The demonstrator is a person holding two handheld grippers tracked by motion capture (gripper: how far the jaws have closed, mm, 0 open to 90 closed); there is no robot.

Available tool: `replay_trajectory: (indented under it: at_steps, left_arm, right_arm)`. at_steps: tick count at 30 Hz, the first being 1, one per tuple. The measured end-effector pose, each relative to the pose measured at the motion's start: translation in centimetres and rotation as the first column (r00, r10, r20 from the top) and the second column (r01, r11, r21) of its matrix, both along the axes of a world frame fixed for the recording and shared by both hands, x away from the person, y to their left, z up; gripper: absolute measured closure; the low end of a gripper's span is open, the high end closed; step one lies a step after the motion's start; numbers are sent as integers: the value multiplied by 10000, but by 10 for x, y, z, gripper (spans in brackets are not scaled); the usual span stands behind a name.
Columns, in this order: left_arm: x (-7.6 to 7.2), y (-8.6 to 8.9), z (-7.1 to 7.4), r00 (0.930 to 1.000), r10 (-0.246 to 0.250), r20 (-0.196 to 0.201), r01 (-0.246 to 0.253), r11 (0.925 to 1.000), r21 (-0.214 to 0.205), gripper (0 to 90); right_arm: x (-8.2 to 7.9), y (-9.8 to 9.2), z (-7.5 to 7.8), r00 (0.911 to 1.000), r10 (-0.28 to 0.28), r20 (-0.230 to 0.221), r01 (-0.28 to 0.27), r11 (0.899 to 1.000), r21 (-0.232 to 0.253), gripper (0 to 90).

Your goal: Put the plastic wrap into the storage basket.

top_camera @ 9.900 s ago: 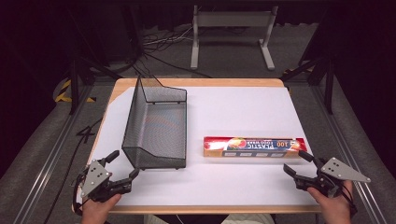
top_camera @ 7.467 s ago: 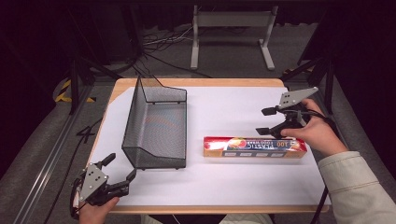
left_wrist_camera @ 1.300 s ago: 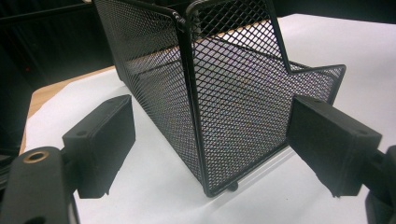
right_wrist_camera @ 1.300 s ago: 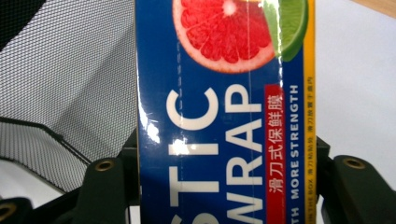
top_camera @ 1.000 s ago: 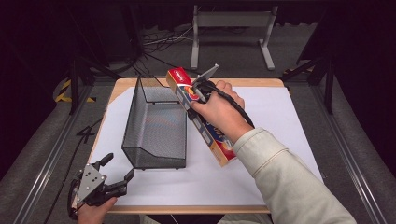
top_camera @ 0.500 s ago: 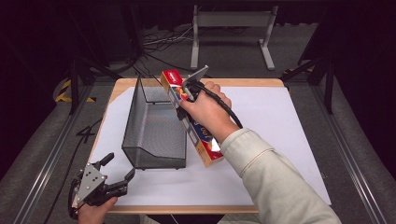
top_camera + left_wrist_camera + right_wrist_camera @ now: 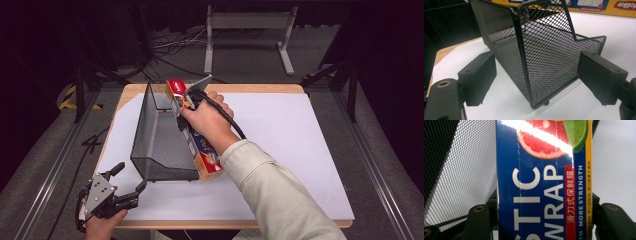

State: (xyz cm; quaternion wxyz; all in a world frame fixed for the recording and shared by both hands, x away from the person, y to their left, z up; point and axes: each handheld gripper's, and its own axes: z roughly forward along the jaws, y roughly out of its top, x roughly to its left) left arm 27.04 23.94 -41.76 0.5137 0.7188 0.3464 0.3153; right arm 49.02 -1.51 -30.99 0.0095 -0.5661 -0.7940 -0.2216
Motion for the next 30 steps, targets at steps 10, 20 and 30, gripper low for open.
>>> replay_trajectory:
  at_steps: [10, 20, 30]
  left_arm:
    - [0, 0, 0, 10000, 11, 23, -11, 10000, -19, 168]
    - [0, 0, -1, 10000, 13, 12, -13, 10000, -18, 168]
    - [1, 1, -1, 10000, -7, -23, 7, 10000, -19, 168]
  right_arm:
    - [0, 7, -11, 9989, -223, -423, 255, 9966, 786, 407]
    - [3, 14, -20, 9976, -361, -587, 395, 9975, 582, 406]
    - [5, 19, -29, 9960, -289, -851, 345, 9973, 641, 405]
